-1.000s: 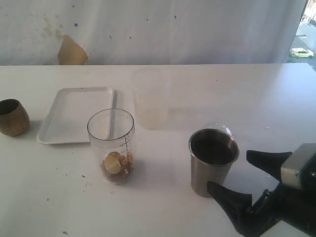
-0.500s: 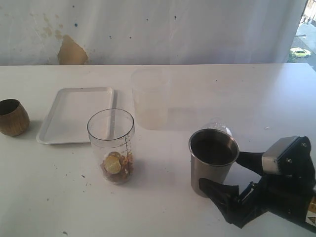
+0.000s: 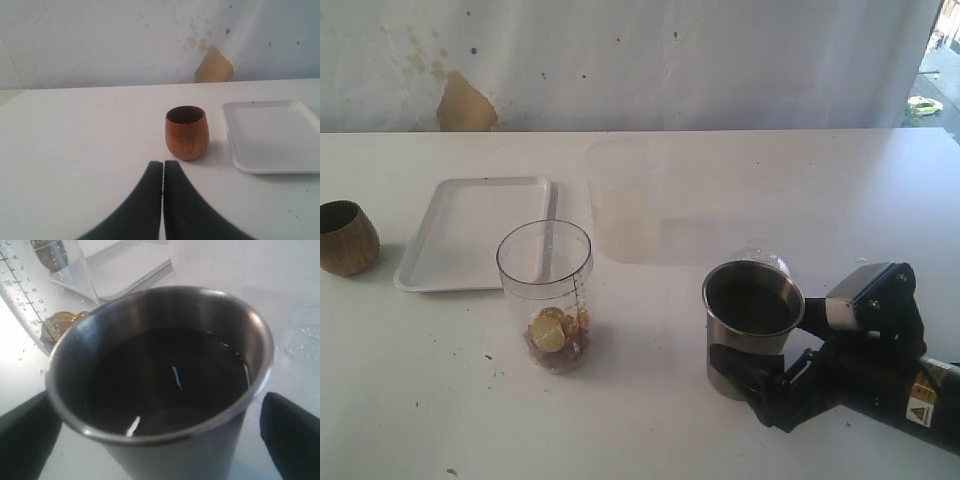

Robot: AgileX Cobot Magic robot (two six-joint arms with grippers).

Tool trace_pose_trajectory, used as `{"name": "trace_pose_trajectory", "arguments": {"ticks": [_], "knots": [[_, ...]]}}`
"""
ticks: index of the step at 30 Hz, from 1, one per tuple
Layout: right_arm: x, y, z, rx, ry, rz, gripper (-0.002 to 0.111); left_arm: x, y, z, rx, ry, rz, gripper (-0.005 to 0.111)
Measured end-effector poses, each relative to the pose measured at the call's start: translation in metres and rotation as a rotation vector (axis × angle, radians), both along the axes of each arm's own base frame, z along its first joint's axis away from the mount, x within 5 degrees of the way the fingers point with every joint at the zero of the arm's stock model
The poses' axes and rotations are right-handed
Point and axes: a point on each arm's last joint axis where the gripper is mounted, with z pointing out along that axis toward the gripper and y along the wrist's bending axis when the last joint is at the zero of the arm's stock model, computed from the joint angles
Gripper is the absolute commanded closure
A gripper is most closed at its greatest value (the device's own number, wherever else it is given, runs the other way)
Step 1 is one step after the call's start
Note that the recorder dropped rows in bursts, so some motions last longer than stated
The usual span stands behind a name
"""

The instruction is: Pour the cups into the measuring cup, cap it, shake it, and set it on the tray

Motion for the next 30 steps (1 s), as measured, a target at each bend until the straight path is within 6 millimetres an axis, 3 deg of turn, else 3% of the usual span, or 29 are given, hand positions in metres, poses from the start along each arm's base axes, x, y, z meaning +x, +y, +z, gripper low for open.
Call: {"name": "trace_pose_trajectory", "arguments": {"ticks": [30], "knots": [[0.021, 0.005, -0.026, 0.027, 0.051, 0.065, 0.003, 0.0, 0.0, 0.0, 0.0, 0.0, 0.0, 0.106]]}}
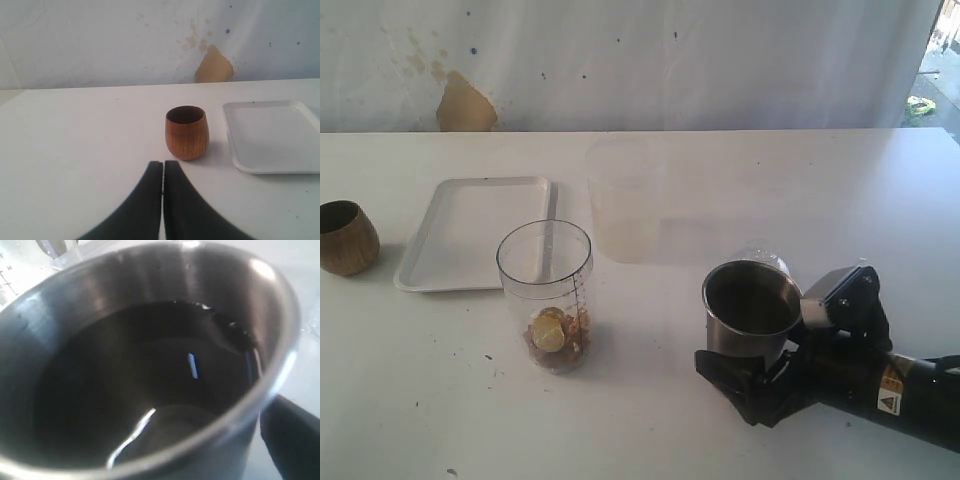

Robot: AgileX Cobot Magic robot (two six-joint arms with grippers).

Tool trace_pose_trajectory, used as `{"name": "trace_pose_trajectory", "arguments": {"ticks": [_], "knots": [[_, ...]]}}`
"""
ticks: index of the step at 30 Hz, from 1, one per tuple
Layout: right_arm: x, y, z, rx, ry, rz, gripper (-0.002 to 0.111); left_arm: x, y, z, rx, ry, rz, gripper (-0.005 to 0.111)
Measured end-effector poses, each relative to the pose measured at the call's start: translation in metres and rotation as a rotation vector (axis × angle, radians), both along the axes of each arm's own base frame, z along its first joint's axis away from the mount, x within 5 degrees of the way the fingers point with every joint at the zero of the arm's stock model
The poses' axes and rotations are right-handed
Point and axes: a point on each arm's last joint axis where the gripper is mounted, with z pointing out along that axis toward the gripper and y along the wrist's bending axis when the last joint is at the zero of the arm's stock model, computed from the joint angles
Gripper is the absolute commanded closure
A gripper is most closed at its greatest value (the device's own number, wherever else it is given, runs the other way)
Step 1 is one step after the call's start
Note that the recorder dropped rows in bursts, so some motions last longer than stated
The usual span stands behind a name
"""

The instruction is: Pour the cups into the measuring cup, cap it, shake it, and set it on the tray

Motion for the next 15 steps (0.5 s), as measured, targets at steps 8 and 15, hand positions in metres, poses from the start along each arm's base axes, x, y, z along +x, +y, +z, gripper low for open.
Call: {"name": "trace_pose_trajectory", "arguments": {"ticks": [8, 15], "knots": [[-0.002, 0.007, 0.0, -0.029, -0.03, 0.046, 0.003, 0.0, 0.0, 0.0, 0.0, 0.0, 0.0, 0.106], [0.0, 0.011, 0.001, -0.038, -0.05, 0.06, 0.003, 0.0, 0.0, 0.0, 0.0, 0.0, 0.0, 0.106]]}}
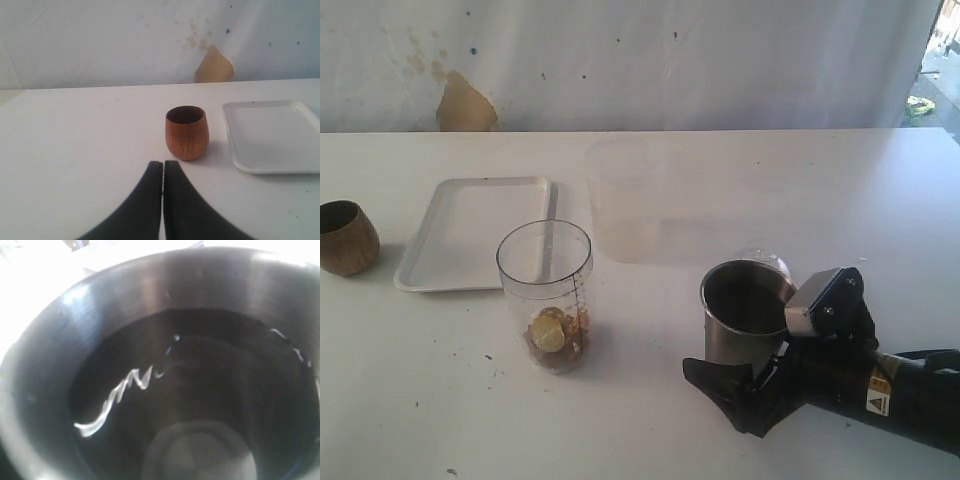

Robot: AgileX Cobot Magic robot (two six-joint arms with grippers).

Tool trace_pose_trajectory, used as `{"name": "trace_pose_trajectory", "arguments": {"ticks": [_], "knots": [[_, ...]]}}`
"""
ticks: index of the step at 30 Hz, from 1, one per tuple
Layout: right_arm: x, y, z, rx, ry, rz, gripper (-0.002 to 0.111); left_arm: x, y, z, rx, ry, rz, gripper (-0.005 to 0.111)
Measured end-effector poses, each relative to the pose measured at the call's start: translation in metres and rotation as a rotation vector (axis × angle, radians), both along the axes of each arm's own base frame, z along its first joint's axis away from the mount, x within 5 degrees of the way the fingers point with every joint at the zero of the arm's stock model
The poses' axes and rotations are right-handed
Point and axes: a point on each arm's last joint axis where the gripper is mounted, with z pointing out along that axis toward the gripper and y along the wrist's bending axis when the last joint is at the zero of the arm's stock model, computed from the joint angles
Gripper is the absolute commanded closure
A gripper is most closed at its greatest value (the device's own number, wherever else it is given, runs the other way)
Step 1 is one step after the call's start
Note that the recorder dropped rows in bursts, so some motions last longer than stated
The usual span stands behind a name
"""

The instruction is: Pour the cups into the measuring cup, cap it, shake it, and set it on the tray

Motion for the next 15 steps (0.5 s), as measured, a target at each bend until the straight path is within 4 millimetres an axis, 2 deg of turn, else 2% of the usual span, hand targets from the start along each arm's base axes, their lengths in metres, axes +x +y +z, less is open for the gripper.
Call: {"name": "trace_pose_trajectory", "arguments": {"ticks": [15], "knots": [[0.0035, -0.0034, 0.0002, -0.015, -0.018, -0.049, 0.003, 0.0, 0.0, 0.0, 0.0, 0.0, 0.0, 0.106]]}}
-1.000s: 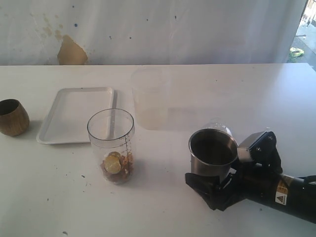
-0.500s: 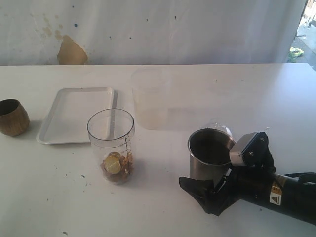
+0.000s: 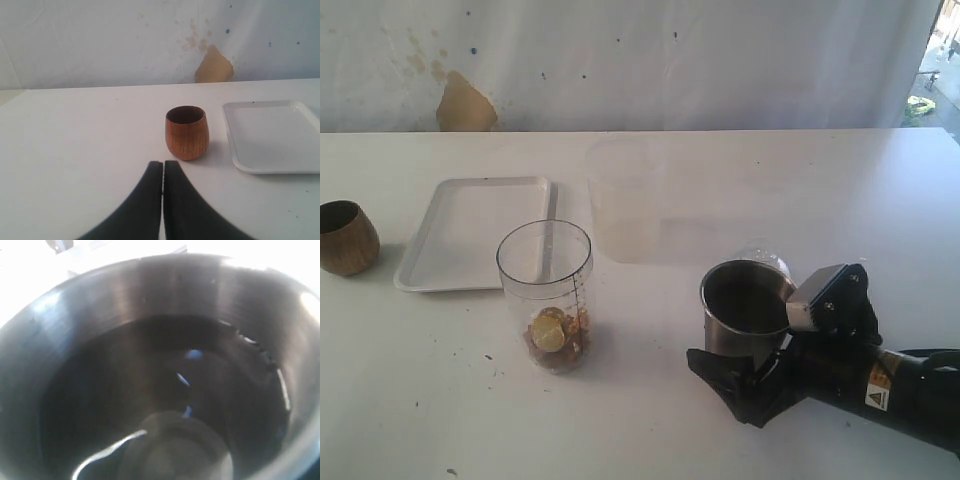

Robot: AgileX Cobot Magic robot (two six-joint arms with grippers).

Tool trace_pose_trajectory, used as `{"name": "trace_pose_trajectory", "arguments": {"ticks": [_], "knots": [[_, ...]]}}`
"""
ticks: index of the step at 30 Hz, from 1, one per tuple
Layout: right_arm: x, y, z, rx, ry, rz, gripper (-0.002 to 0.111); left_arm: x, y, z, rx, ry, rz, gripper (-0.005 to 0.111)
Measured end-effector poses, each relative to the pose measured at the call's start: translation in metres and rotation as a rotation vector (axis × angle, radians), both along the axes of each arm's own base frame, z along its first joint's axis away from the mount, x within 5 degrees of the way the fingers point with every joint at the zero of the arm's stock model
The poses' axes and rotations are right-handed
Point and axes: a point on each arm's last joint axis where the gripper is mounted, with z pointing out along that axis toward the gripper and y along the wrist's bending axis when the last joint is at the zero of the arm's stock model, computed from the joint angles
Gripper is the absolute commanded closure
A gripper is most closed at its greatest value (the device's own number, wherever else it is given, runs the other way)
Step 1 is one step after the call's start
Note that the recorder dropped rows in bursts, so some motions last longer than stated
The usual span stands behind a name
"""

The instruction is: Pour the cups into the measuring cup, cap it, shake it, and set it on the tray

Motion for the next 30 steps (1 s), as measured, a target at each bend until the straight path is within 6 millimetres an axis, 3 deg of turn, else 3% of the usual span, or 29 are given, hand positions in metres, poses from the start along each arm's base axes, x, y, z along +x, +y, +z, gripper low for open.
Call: {"name": "trace_pose_trajectory", "arguments": {"ticks": [30], "knots": [[0.0013, -0.0004, 0.0083, -0.011, -0.047, -0.002, 0.006, 0.0, 0.0, 0.0, 0.0, 0.0, 0.0, 0.106]]}}
